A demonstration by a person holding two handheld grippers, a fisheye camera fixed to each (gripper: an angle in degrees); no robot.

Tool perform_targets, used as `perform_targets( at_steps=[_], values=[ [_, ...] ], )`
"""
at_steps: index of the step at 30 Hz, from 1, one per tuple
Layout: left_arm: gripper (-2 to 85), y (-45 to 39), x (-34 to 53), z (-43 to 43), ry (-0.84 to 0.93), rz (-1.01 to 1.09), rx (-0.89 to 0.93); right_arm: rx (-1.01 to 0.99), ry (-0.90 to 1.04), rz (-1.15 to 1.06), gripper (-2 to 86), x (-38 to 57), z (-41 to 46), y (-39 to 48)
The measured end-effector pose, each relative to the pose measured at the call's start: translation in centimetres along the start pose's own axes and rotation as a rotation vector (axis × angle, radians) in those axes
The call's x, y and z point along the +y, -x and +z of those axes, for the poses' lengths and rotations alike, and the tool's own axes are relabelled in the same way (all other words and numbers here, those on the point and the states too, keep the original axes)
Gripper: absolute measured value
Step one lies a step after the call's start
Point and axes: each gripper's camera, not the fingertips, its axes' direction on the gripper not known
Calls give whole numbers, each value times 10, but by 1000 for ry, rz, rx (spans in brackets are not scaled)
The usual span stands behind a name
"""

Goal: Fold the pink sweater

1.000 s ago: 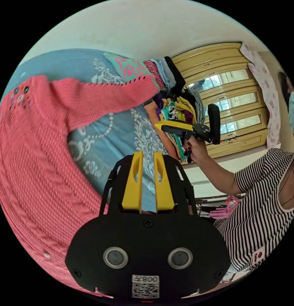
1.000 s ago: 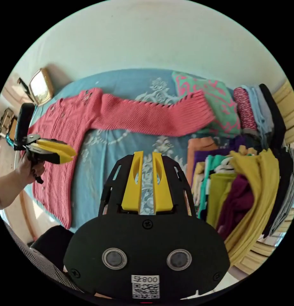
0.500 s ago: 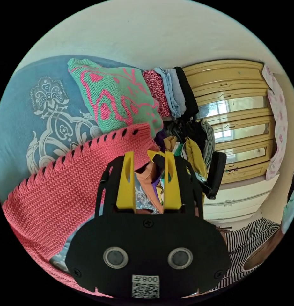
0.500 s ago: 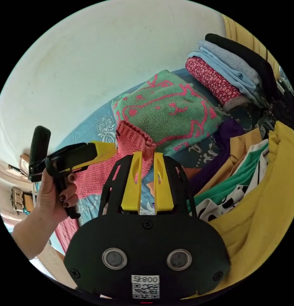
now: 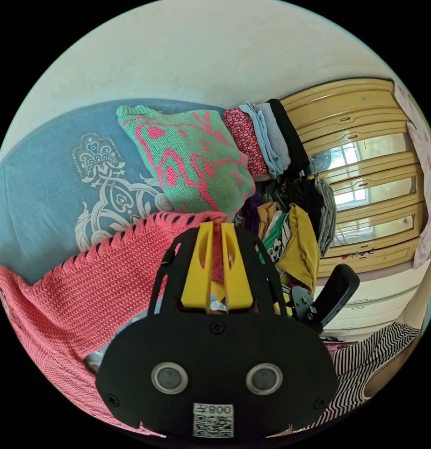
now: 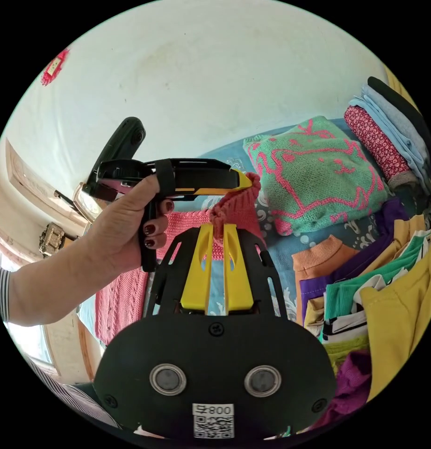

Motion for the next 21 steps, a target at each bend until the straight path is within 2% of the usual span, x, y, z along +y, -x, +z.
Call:
perform_targets(
  at_steps=[9, 14, 21],
  values=[
    [18, 51, 51, -129, -190, -26, 79, -132, -59, -94, 36, -30, -22, 59],
    [15, 100, 105, -239, -330, -48, 137, -248, -114, -199, 33, -55, -30, 136],
    [15, 157, 202, -371, -454, -65, 76, -399, -78, -323, 30, -73, -7, 260]
  ],
)
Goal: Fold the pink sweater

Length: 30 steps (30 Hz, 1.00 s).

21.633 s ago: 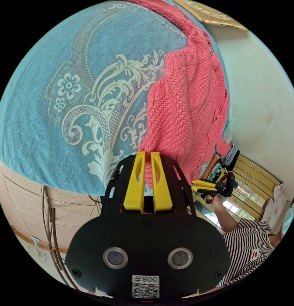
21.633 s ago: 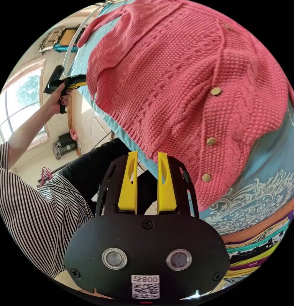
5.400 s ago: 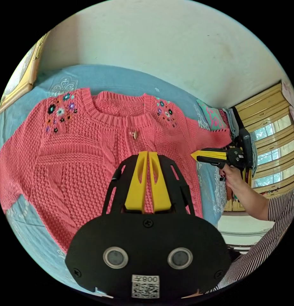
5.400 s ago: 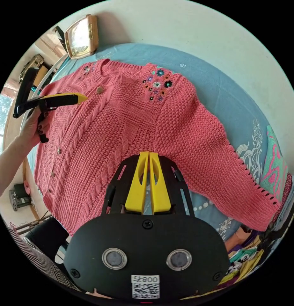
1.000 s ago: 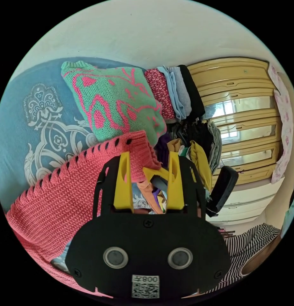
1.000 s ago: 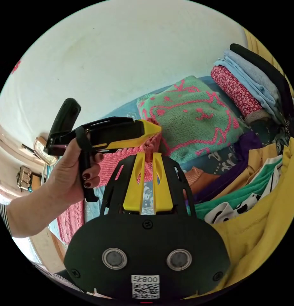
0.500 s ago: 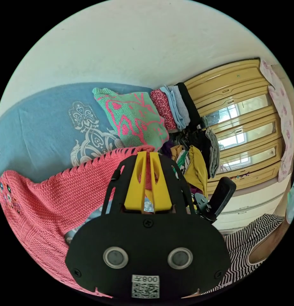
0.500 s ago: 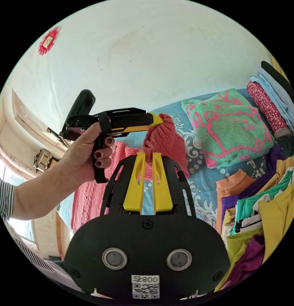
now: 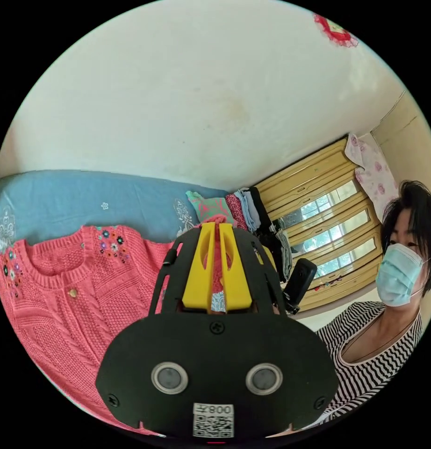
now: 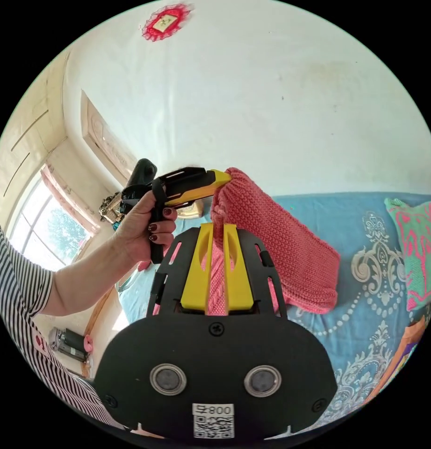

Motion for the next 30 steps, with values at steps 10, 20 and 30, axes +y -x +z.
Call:
perform_targets(
  at_steps=[10, 20, 30],
  values=[
    [14, 127, 98, -204, -81, -161, -173, -147, 231, -108, 34, -38, 149, 133],
    [16, 253, 172, -279, -52, -315, -215, -117, 441, -173, 35, -58, 262, 204],
    [8, 297, 213, -303, -13, -386, -492, -10, 669, -316, 43, -64, 331, 258]
  ],
)
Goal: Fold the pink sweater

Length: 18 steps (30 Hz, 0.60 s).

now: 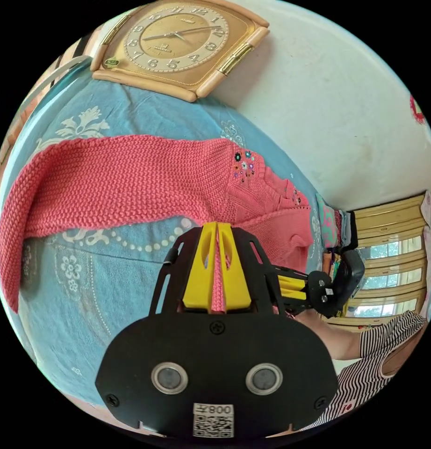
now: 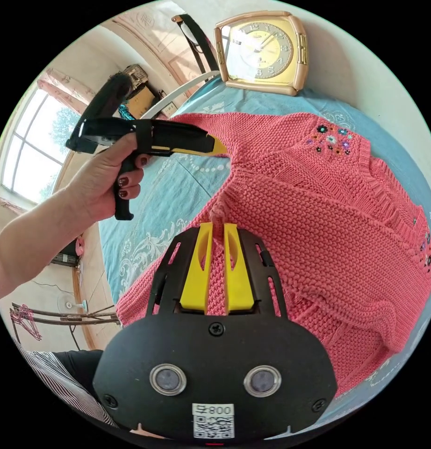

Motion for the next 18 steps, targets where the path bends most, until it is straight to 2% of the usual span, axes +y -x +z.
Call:
perform_targets(
  at_steps=[3, 6, 8, 12, 15, 18],
  values=[
    [5, -20, 8, -6, -39, 111, 27, 8, -15, 2, 51, -11, -2, 11],
    [3, -40, 7, 24, 110, 218, -10, -17, -23, 6, 59, -20, -11, 18],
    [2, -36, 9, 49, 212, 261, -143, -76, -33, 29, 46, -20, -29, 18],
    [1, -26, 15, 39, 167, 214, -109, -141, -131, 85, 15, 3, -85, 1],
    [1, -31, 20, 33, 172, 246, -169, 40, -223, 218, 7, 33, -140, -33],
    [2, -41, 25, 15, 103, 264, -174, 220, -247, 376, 4, 61, -172, -73]
  ],
)
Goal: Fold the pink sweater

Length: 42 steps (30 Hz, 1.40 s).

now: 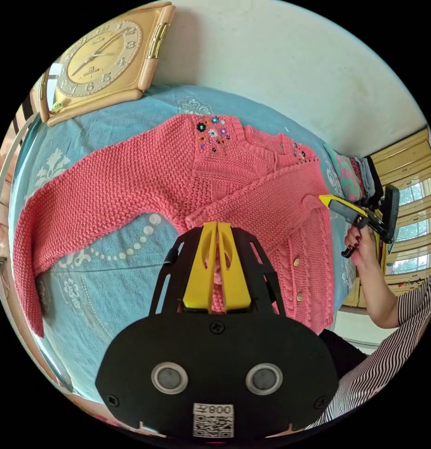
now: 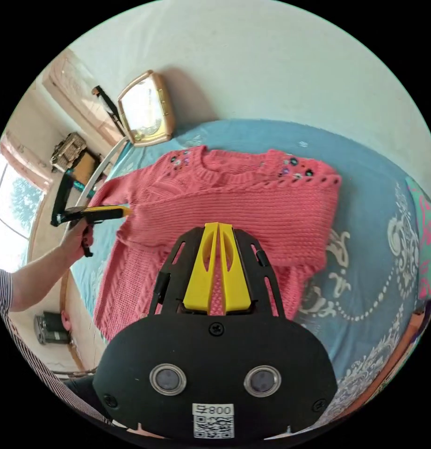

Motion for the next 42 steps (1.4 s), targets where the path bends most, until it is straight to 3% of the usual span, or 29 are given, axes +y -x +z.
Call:
perform_targets(
  at_steps=[2, 6, 11, 14, 18, 21, 24, 28, 33, 37, 39, 42],
  values=[
    [2, -5, 4, -9, -48, -16, 25, 67, 111, 85, 3, 8, 13, -30],
    [2, -22, 1, -2, -43, -12, 68, -30, 73, 106, 2, 15, -2, -28],
    [3, -98, -43, 16, -55, 203, 257, 37, -45, 77, 1, 14, -60, -20],
    [3, -150, -81, 42, -39, 323, 331, 113, 47, 116, 1, 17, -55, -32],
    [3, -197, -120, 81, -11, 376, 313, 115, 42, 74, 1, 24, -53, -20],
    [2, -208, -132, 116, 62, 384, 188, 241, 20, -13, 1, 25, -56, 5],
    [2, -195, -125, 108, 55, 301, 249, 268, 13, -27, 1, 24, -64, 15],
    [2, -179, -85, 53, -39, 318, 241, 114, -8, 73, 1, 18, -93, -1],
    [2, -106, 6, -10, -115, 128, 125, -31, -101, 91, 1, 1, -129, 0],
    [2, -31, 80, -11, 2, -109, 85, -51, 147, -1, 1, -26, -78, 21],
    [2, -10, 100, -21, -40, -168, 197, -40, 100, -13, 1, -34, -90, 30],
    [2, 5, 126, -64, -113, -161, 108, -96, 7, -51, 1, -50, -121, 52]
  ],
)
